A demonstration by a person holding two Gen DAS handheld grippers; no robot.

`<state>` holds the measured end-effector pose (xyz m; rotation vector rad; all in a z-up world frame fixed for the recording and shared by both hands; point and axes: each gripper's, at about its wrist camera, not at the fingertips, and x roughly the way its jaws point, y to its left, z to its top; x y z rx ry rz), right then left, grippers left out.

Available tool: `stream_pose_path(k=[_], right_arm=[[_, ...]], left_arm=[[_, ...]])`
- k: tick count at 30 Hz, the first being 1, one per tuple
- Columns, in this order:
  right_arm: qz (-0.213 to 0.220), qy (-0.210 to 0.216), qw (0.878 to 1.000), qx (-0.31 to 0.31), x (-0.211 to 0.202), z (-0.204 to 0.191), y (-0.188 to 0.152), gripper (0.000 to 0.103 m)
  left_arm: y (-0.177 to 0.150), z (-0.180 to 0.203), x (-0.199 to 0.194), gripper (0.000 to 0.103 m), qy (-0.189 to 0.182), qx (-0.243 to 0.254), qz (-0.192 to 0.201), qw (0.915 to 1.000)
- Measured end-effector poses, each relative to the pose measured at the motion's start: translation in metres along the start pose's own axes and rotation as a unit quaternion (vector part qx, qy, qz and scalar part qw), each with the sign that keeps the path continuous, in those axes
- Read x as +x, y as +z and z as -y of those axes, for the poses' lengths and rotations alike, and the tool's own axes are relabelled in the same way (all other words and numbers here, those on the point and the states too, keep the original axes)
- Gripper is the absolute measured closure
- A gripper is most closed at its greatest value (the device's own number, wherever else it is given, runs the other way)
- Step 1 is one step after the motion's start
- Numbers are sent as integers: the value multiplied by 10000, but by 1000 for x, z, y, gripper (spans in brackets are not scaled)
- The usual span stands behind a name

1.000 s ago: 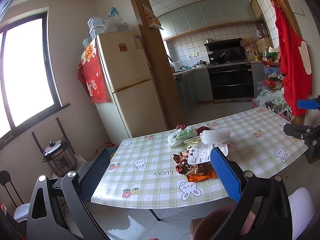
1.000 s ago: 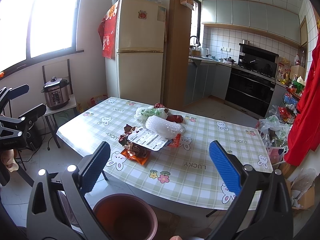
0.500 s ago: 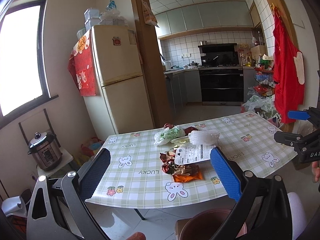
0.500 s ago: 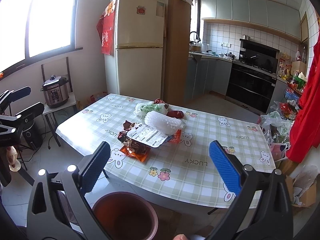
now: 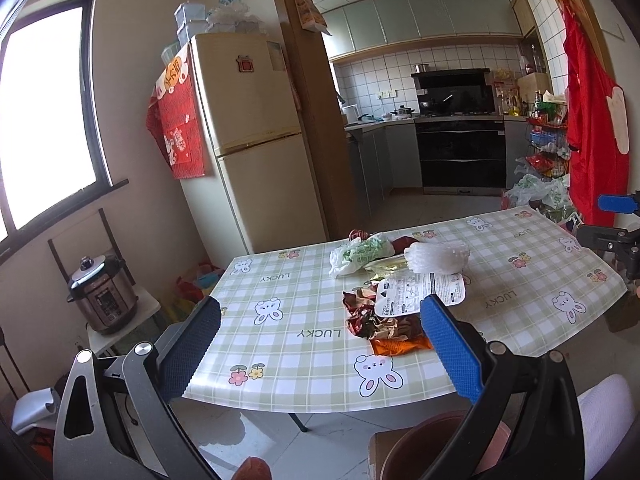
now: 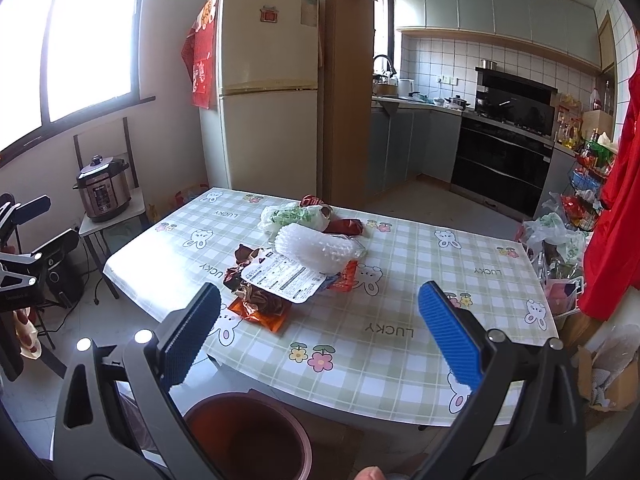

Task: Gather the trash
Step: 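Reach the right gripper to the white bubble-wrap sleeve and close on it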

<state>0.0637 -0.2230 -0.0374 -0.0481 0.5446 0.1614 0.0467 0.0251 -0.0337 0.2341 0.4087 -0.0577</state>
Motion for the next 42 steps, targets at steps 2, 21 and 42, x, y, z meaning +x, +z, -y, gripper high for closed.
stream_pose_path(k=[2, 21, 42], right_arm=[[-7, 10, 10000, 19, 7, 3, 1, 5], [-496, 275, 9942, -910, 134, 0, 24, 5], [-1221, -78, 9527, -2782, 312, -60, 18, 33]], left_arm=[[-2, -1, 10, 5, 10, -35, -97, 9999], [-13, -3, 118, 5, -63, -220, -488, 9985], [-42, -17, 189, 21, -437, -830, -1085, 9897]])
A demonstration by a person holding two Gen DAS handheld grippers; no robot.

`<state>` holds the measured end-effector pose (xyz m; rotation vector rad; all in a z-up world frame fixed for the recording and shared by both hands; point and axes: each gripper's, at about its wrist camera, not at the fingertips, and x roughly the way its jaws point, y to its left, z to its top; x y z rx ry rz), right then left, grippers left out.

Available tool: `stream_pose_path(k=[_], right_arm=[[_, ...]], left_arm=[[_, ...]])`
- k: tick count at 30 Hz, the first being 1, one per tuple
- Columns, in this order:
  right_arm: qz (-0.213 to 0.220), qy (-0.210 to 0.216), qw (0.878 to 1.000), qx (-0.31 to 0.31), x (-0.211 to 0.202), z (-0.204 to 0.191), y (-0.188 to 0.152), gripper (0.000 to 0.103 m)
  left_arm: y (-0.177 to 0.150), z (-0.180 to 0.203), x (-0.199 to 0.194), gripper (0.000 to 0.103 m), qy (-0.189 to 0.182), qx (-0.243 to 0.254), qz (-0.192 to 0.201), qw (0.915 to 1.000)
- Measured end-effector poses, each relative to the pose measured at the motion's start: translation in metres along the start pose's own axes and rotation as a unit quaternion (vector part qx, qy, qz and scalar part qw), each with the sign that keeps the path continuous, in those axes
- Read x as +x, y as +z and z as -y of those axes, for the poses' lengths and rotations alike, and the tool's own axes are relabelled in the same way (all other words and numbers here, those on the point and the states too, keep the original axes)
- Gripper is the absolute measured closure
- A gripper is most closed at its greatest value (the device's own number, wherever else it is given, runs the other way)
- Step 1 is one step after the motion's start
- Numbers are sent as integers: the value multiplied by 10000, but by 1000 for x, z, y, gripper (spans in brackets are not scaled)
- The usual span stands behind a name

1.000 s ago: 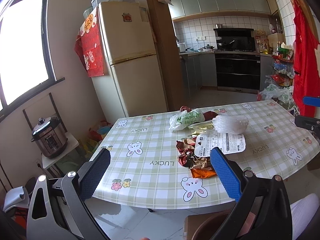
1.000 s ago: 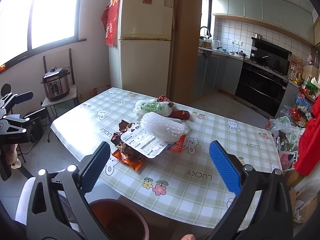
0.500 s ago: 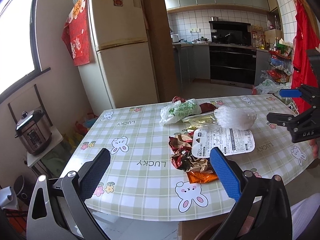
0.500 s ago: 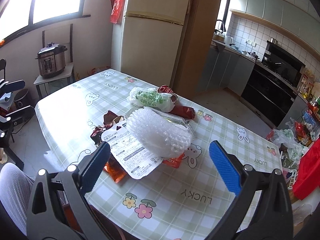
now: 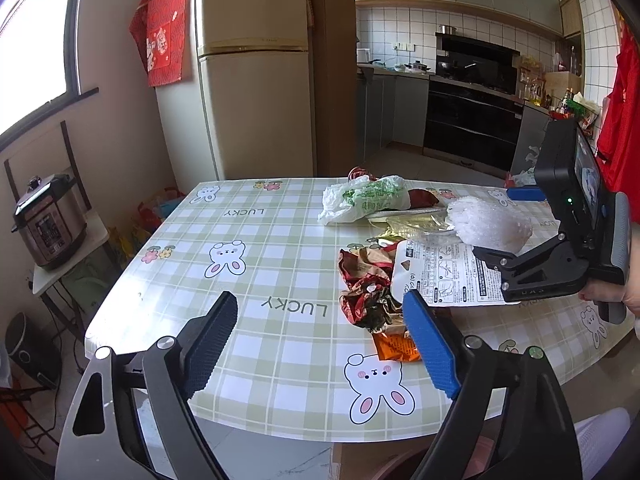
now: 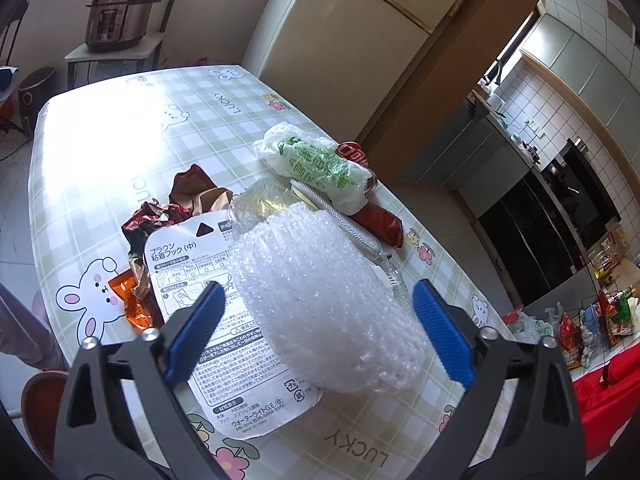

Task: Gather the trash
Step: 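Reach the right gripper to the white bubble-wrap sleeve and close on it, then lift the bubble wrap with the right gripper while the left gripper grasps the printed card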

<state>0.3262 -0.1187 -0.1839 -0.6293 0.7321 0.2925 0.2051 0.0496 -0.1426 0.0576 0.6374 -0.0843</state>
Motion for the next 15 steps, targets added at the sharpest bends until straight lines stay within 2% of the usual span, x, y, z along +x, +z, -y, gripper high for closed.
stream_pose_path(k=[2, 6, 9, 15], right_arm=[[-135, 132, 9997, 170, 4, 4, -4, 40], [-20, 449, 9963, 738, -9, 17, -17, 58], [162, 595, 9914, 1153, -27, 27, -29, 62], [369, 727, 9789, 1875, -60, 35, -67, 63]], left_arm=[[0, 2, 1, 23, -71, -36, -30, 10000], [2, 14, 4, 27, -1, 207, -126, 9997], [7, 23, 3, 29, -56, 334, -128, 9993], [6, 39, 1, 32, -264, 394, -234, 9986]])
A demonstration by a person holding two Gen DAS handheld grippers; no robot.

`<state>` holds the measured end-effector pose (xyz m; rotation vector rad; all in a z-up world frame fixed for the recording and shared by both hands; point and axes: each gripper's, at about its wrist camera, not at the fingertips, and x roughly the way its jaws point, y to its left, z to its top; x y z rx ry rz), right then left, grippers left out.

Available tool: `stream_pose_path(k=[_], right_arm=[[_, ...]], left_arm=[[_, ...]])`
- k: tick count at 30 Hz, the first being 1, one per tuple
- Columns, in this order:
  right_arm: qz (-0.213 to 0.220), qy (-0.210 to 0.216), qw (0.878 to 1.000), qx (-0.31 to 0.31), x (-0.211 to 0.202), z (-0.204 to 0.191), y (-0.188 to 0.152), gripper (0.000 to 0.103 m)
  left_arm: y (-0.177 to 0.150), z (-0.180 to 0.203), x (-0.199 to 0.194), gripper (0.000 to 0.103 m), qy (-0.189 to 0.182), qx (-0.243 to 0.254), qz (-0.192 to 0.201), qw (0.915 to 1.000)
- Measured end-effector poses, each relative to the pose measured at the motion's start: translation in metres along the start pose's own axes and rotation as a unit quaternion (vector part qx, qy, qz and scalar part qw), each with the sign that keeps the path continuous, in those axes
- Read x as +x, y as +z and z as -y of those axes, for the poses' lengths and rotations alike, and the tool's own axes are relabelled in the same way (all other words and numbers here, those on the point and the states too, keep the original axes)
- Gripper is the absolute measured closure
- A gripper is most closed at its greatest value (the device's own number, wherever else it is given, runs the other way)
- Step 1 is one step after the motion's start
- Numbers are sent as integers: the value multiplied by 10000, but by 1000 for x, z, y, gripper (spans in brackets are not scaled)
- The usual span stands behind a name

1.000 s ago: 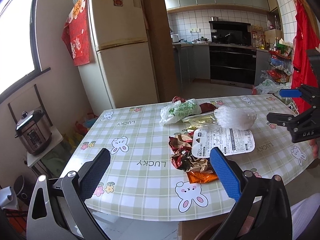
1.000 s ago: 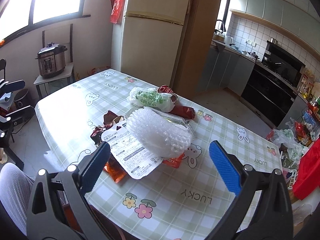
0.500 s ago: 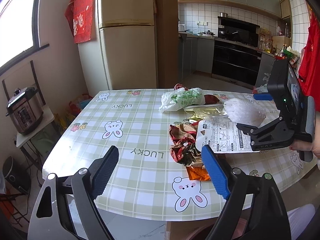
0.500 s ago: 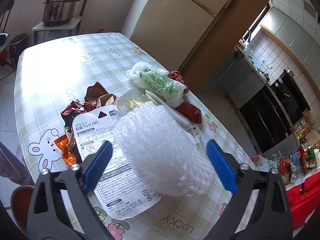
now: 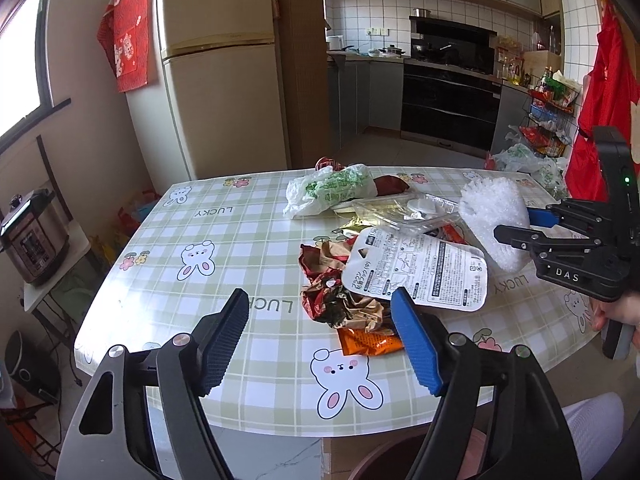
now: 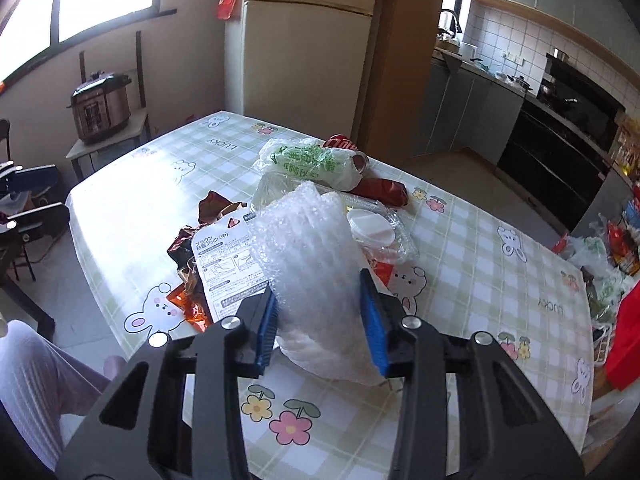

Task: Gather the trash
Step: 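Lift the bubble wrap with the right gripper while the left gripper grasps the printed card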

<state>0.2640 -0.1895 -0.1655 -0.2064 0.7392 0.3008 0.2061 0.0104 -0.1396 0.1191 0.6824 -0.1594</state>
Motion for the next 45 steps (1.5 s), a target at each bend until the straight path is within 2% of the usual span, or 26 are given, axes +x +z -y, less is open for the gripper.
stream_pose_path(k=[12, 15, 19, 21, 24, 30, 37, 38, 41, 45], right_arm=[[162, 25, 9957, 914, -28, 34, -43, 63], [147, 13, 9940, 1081, -32, 44, -53, 63], [103, -5, 9926, 1208, -34, 54, -63, 63], [82, -10, 9920, 1256, -33, 58, -68, 63], [62, -25, 9915, 1298, -33, 65, -72, 63], [49, -56, 9910, 1337, -33, 73, -76, 63], [33, -65, 9907, 1361, -31, 75, -77, 63], [31, -61, 9907, 1359, -31, 75, -77, 63], [44, -62, 9909, 1344, -32, 74, -76, 63], [72, -55, 9909, 1341, -33, 74, -75, 63]], left_arm=[[-5, 31, 21, 41, -578, -301, -459, 9968], [-4, 39, 35, 46, -846, -509, -635, 9931], [-1, 48, 62, 52, -1190, -970, -924, 9838], [0, 51, 77, 54, -1316, -1276, -1086, 9770], [-4, 50, 101, 55, -1574, -1872, -1361, 9600], [-16, 41, 140, 57, -1839, -3023, -1746, 9188], [-25, 33, 168, 58, -2140, -3882, -1896, 8761], [-26, 31, 170, 67, -2192, -3973, -1871, 8713], [-26, 30, 168, 87, -2247, -4005, -1905, 8676], [-22, 28, 151, 95, -2308, -3886, -1724, 8752]])
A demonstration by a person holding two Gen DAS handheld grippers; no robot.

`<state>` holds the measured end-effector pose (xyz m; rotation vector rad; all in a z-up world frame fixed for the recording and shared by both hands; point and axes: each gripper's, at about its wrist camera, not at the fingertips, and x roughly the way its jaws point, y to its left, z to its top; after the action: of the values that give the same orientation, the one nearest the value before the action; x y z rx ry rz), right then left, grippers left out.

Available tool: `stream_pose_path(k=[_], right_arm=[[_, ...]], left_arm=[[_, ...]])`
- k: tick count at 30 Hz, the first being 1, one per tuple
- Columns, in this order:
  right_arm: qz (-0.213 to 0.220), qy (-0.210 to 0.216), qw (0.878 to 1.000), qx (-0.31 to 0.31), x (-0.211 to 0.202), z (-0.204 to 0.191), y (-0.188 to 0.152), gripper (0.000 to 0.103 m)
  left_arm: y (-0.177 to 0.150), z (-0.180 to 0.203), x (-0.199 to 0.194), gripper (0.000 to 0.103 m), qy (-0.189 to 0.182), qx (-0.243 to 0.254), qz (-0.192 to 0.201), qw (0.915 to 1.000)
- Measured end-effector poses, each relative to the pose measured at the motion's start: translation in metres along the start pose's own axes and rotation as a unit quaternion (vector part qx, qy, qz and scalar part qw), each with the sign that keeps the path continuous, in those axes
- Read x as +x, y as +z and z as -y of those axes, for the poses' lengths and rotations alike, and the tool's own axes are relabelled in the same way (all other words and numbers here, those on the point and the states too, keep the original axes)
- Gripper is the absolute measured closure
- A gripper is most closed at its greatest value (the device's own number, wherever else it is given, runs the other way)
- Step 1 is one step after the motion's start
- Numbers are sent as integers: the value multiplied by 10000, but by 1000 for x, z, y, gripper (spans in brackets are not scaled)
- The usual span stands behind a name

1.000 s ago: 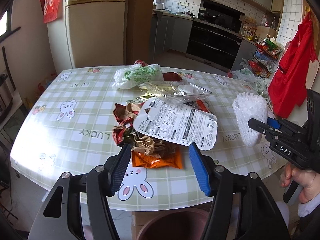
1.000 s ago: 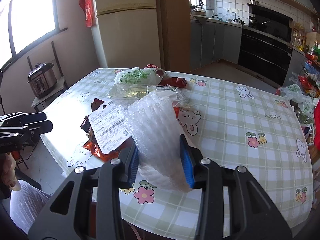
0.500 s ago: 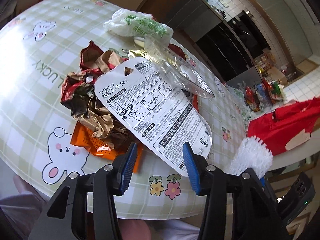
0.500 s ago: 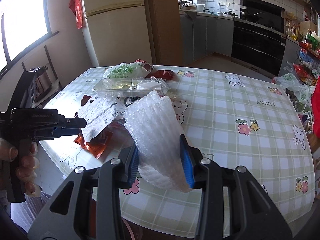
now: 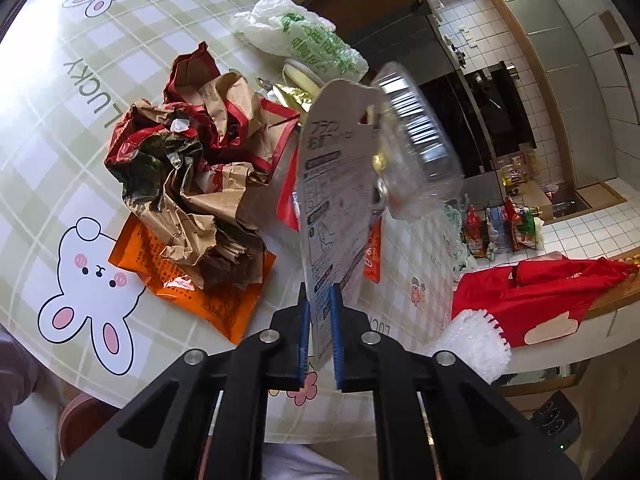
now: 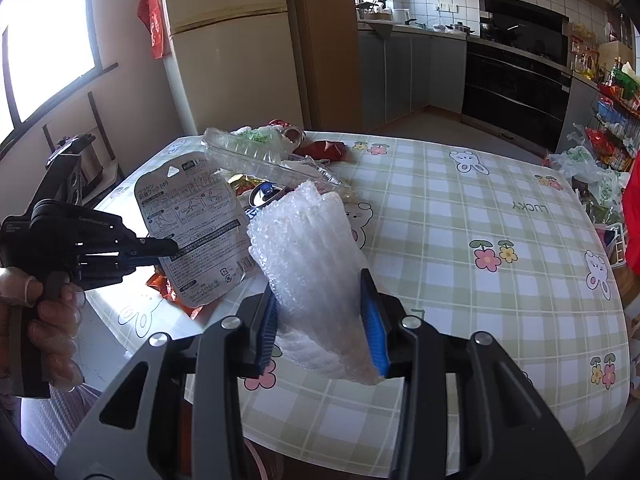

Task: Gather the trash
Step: 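Lift the bubble wrap with the right gripper while the left gripper grasps the printed card, then carry the bubble wrap over the brown bin and open the right gripper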

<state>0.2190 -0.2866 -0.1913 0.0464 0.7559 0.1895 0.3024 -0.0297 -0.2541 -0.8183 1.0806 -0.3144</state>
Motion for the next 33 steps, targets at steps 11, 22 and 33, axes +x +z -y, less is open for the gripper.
stream_pose_path(k=[11, 22, 33], right_arm=[[61, 95, 9999, -76, -7, -14, 3, 63], [201, 280, 9992, -196, -28, -34, 5, 63], [79, 770, 9959, -457, -44, -76, -10, 63]], left_arm=[[-10, 22, -66, 102, -78, 699, 554, 9960], [-33, 41, -125, 102, 298, 1526, 1103, 9817], [-70, 18, -193, 102, 621, 1690, 1547, 9714]])
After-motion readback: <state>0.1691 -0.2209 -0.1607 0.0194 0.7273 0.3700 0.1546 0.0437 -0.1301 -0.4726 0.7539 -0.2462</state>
